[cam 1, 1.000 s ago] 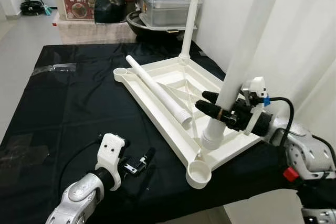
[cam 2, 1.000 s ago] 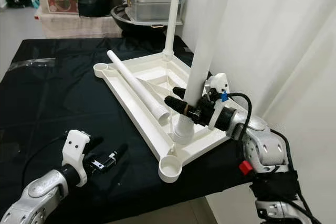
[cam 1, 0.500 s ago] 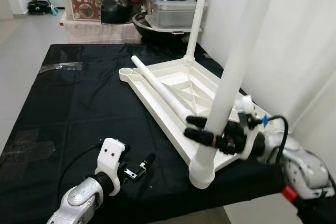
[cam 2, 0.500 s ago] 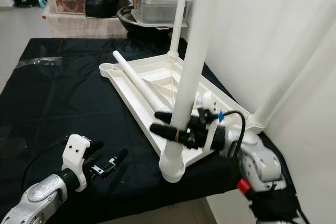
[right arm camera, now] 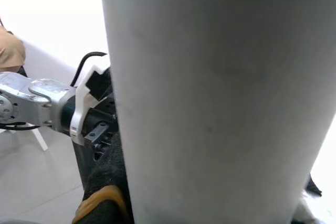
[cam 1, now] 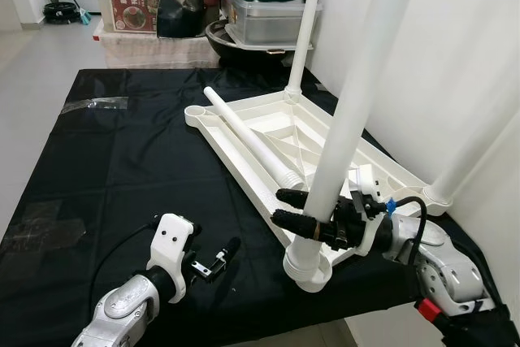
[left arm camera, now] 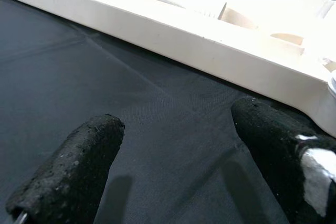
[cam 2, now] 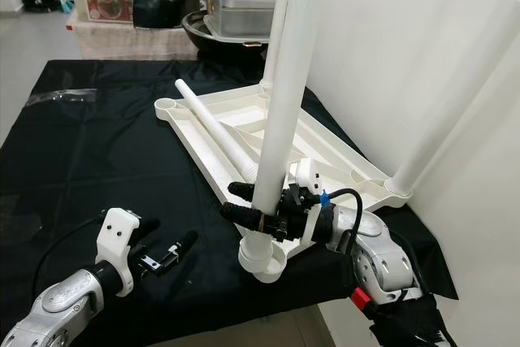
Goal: Building children table
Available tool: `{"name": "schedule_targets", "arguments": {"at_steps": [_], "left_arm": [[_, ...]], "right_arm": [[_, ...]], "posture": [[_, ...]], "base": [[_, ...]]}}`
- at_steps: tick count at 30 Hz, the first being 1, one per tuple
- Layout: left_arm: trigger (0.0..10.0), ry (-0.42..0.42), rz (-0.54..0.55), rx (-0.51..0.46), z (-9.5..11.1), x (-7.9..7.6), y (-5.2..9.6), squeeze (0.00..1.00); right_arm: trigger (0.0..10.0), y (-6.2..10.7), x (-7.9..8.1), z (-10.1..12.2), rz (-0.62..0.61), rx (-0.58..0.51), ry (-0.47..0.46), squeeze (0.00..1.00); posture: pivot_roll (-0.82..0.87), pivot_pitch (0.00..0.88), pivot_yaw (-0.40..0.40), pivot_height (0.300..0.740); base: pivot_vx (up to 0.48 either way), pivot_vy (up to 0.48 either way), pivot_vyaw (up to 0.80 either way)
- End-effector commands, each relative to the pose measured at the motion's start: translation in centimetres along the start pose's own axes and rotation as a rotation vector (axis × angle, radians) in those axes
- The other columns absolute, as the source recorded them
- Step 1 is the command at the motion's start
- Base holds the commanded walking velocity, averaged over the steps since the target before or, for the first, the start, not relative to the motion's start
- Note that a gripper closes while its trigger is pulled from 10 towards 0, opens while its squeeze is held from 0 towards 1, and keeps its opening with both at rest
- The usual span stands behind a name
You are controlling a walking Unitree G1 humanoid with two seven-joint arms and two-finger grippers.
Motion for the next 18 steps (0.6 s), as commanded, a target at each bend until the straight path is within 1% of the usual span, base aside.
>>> {"name": "schedule_targets", "arguments": {"at_steps": [1, 6, 11, 18], "left_arm": [[10.0, -0.017, 0.010, 0.021, -0.3, 0.2, 0.1, 0.00], [10.0, -0.017, 0.009, 0.021, -0.3, 0.2, 0.2, 0.00], [10.0, -0.018, -0.001, 0.027, -0.3, 0.1, 0.1, 0.00], [10.0, -0.025, -0.007, 0.030, -0.2, 0.3, -0.1, 0.00]], "right_arm": [[0.0, 0.7, -0.1, -1.5, -0.018, 0.053, -0.040, 0.00], [0.0, 1.1, -0.1, -1.8, -0.028, 0.059, -0.051, 0.00], [0.0, 2.4, -0.1, -2.5, -0.081, 0.058, -0.084, 0.00], [0.0, 3.0, 0.0, -3.4, -0.137, 0.050, -0.107, 0.00]], "posture": [[0.07, 0.000, -0.106, 0.740], [0.07, 0.000, -0.101, 0.740], [0.06, 0.000, -0.088, 0.740], [0.06, 0.000, -0.080, 0.740]], "base": [[0.000, 0.000, 0.00], [0.000, 0.000, 0.00], [0.000, 0.000, 0.00], [0.000, 0.000, 0.00]]}}
Point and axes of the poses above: a point about 5 cm out from each wrist's last joint towards the gripper, its own y axis pointing back from the gripper into the wrist, its own z axis along the axis of the wrist's last joint, x = y × z, the point moved 4 cm from there along -y, pointing out of the wrist towards the gripper, and after that the axes turned 11 degrees about y, right-handed, at the moved point
